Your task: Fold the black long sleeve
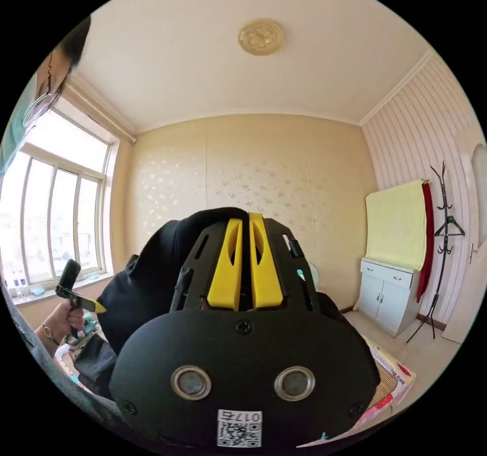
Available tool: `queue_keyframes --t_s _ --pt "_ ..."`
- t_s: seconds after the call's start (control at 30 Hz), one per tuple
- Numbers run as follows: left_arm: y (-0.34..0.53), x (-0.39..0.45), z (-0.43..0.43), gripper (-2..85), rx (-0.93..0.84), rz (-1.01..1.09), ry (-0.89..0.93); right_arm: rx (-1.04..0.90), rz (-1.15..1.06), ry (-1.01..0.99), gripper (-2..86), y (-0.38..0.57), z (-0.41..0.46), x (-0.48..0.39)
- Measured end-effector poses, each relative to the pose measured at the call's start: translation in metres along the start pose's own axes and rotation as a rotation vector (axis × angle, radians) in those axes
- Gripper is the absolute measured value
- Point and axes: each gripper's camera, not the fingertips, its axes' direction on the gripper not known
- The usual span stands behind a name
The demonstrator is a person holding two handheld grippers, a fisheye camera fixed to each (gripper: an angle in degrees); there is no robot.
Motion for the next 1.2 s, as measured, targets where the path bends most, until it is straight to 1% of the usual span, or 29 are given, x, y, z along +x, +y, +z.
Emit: queue_keyframes --t_s 0.03,0.1,0.13,0.2,0.27,0.33,0.43,0.47,0.6,0.63,0.7,0.73,0.83,0.87,0.93,1.0,1.03,1.1,1.13,1.2 --pt "0.014 0.016 0.012 4.8 -0.024 0.034 0.037 0.041 -0.017 0.014 3.5 -0.006 -0.015 -0.005" --pt "0.034 0.039 0.026 5.0 -0.011 0.070 0.086 0.177 -0.053 0.080 3.6 -0.029 -0.069 -0.018" --pt "0.045 0.051 0.034 5.4 0.009 0.075 0.110 0.204 -0.055 0.098 3.6 -0.034 -0.081 -0.020" --pt "0.062 0.071 0.042 7.2 0.050 0.072 0.108 0.286 -0.070 0.186 3.7 -0.055 -0.127 -0.027" --pt "0.082 0.099 0.051 12.2 0.085 0.063 0.063 0.324 -0.074 0.247 3.6 -0.068 -0.157 -0.029" --pt "0.091 0.124 0.065 14.6 0.038 0.095 0.063 0.344 -0.054 0.267 3.6 -0.079 -0.183 -0.024" --pt "0.102 0.162 0.095 14.9 -0.099 0.167 0.149 0.364 -0.018 0.339 3.6 -0.091 -0.221 -0.014" --pt "0.108 0.174 0.100 14.9 -0.123 0.171 0.140 0.372 0.003 0.372 3.6 -0.095 -0.234 -0.009" --pt "0.124 0.203 0.087 15.8 -0.101 0.178 0.046 0.385 0.058 0.359 3.6 -0.107 -0.279 0.005" --pt "0.129 0.211 0.075 13.8 -0.073 0.198 0.071 0.385 0.058 0.361 3.6 -0.109 -0.284 0.006" --pt "0.138 0.220 0.050 6.2 -0.016 0.231 0.116 0.367 0.015 0.443 3.6 -0.115 -0.295 0.005" --pt "0.143 0.220 0.029 2.2 0.030 0.222 0.102 0.363 -0.001 0.468 3.6 -0.116 -0.297 0.005" --pt "0.149 0.204 -0.041 0.0 0.179 0.131 -0.015 0.346 -0.048 0.537 3.6 -0.119 -0.307 0.016" --pt "0.147 0.195 -0.071 -0.3 0.252 0.085 -0.051 0.309 -0.060 0.535 3.6 -0.122 -0.309 0.025" --pt "0.137 0.186 -0.115 -0.5 0.339 0.047 -0.069 0.231 -0.078 0.506 3.6 -0.126 -0.307 0.040" --pt "0.123 0.188 -0.149 -0.7 0.378 0.033 -0.123 0.079 -0.092 0.417 3.5 -0.128 -0.295 0.066" --pt "0.116 0.193 -0.168 -0.7 0.401 0.041 -0.163 0.035 -0.096 0.390 3.5 -0.128 -0.290 0.073" --pt "0.109 0.201 -0.190 -0.7 0.418 0.081 -0.187 -0.165 -0.097 0.292 3.5 -0.121 -0.267 0.109" --pt "0.106 0.203 -0.200 -0.7 0.404 0.095 -0.193 -0.220 -0.093 0.269 3.5 -0.118 -0.261 0.120" --pt "0.107 0.198 -0.210 -0.7 0.347 0.088 -0.188 -0.443 -0.088 0.133 3.6 -0.091 -0.237 0.165"
